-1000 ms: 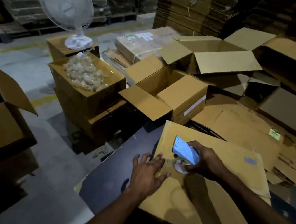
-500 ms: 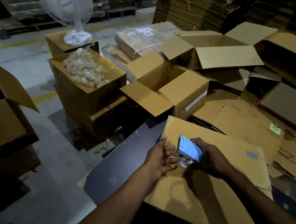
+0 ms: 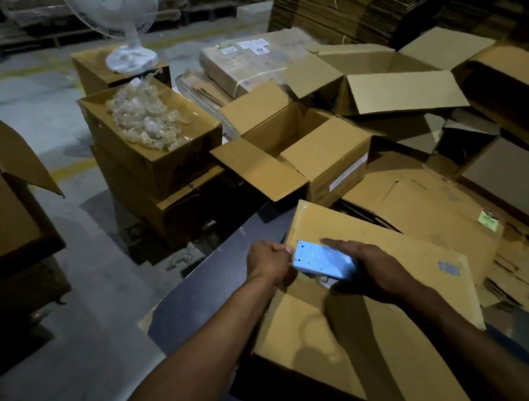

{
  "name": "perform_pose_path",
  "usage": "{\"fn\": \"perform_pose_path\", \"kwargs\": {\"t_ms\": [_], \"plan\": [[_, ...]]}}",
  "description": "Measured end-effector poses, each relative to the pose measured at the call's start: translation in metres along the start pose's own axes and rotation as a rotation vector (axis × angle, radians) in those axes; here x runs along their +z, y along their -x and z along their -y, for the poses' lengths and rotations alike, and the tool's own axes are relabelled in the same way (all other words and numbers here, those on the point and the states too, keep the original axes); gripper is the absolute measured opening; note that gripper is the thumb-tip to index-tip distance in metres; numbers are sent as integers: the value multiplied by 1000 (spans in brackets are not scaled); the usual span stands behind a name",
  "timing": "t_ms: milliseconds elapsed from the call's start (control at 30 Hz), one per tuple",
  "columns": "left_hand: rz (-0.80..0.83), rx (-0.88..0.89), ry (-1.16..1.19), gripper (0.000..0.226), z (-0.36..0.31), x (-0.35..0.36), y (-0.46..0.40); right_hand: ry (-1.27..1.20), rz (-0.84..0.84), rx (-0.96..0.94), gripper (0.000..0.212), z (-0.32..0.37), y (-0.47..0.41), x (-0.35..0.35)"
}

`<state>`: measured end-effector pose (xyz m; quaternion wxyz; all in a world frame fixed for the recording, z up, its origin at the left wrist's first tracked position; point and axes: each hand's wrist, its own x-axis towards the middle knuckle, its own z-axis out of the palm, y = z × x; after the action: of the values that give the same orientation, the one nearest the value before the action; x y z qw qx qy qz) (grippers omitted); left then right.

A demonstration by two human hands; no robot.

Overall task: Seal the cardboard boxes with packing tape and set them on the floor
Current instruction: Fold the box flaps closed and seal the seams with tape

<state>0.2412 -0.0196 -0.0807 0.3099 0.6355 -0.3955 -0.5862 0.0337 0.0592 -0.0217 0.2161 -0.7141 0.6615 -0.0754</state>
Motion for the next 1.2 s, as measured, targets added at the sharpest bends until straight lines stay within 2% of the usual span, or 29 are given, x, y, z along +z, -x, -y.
{"fn": "perform_pose_path", "kwargs": {"t_ms": [100,233,400,533,667,900,1100,1200], "plan": [[-15,-3,-26,23,2,-6,-10,171,53,-33,97,11,1,-14],[-44,-11,-60,27,2,-26,-28,185,54,-17,70,5,10,-31],[-22,-27,-122,22,14,-42,-51,390,137,18,71,2,8,-34],[-21,-38,-155,30,29,-39,-63,448,222,100,67,12,-5,-24],[4,-73,-74,19,57,-31,-72,551,269,83,71,13,-16,-14],[1,-121,68,8,76,-6,-47,729,312,104,65,32,-34,-5],[48,-189,-76,28,80,-16,-39,815,388,142,60,54,-47,-6],[55,-212,-129,14,105,-23,-42,819,375,139,56,67,-52,1]]}}
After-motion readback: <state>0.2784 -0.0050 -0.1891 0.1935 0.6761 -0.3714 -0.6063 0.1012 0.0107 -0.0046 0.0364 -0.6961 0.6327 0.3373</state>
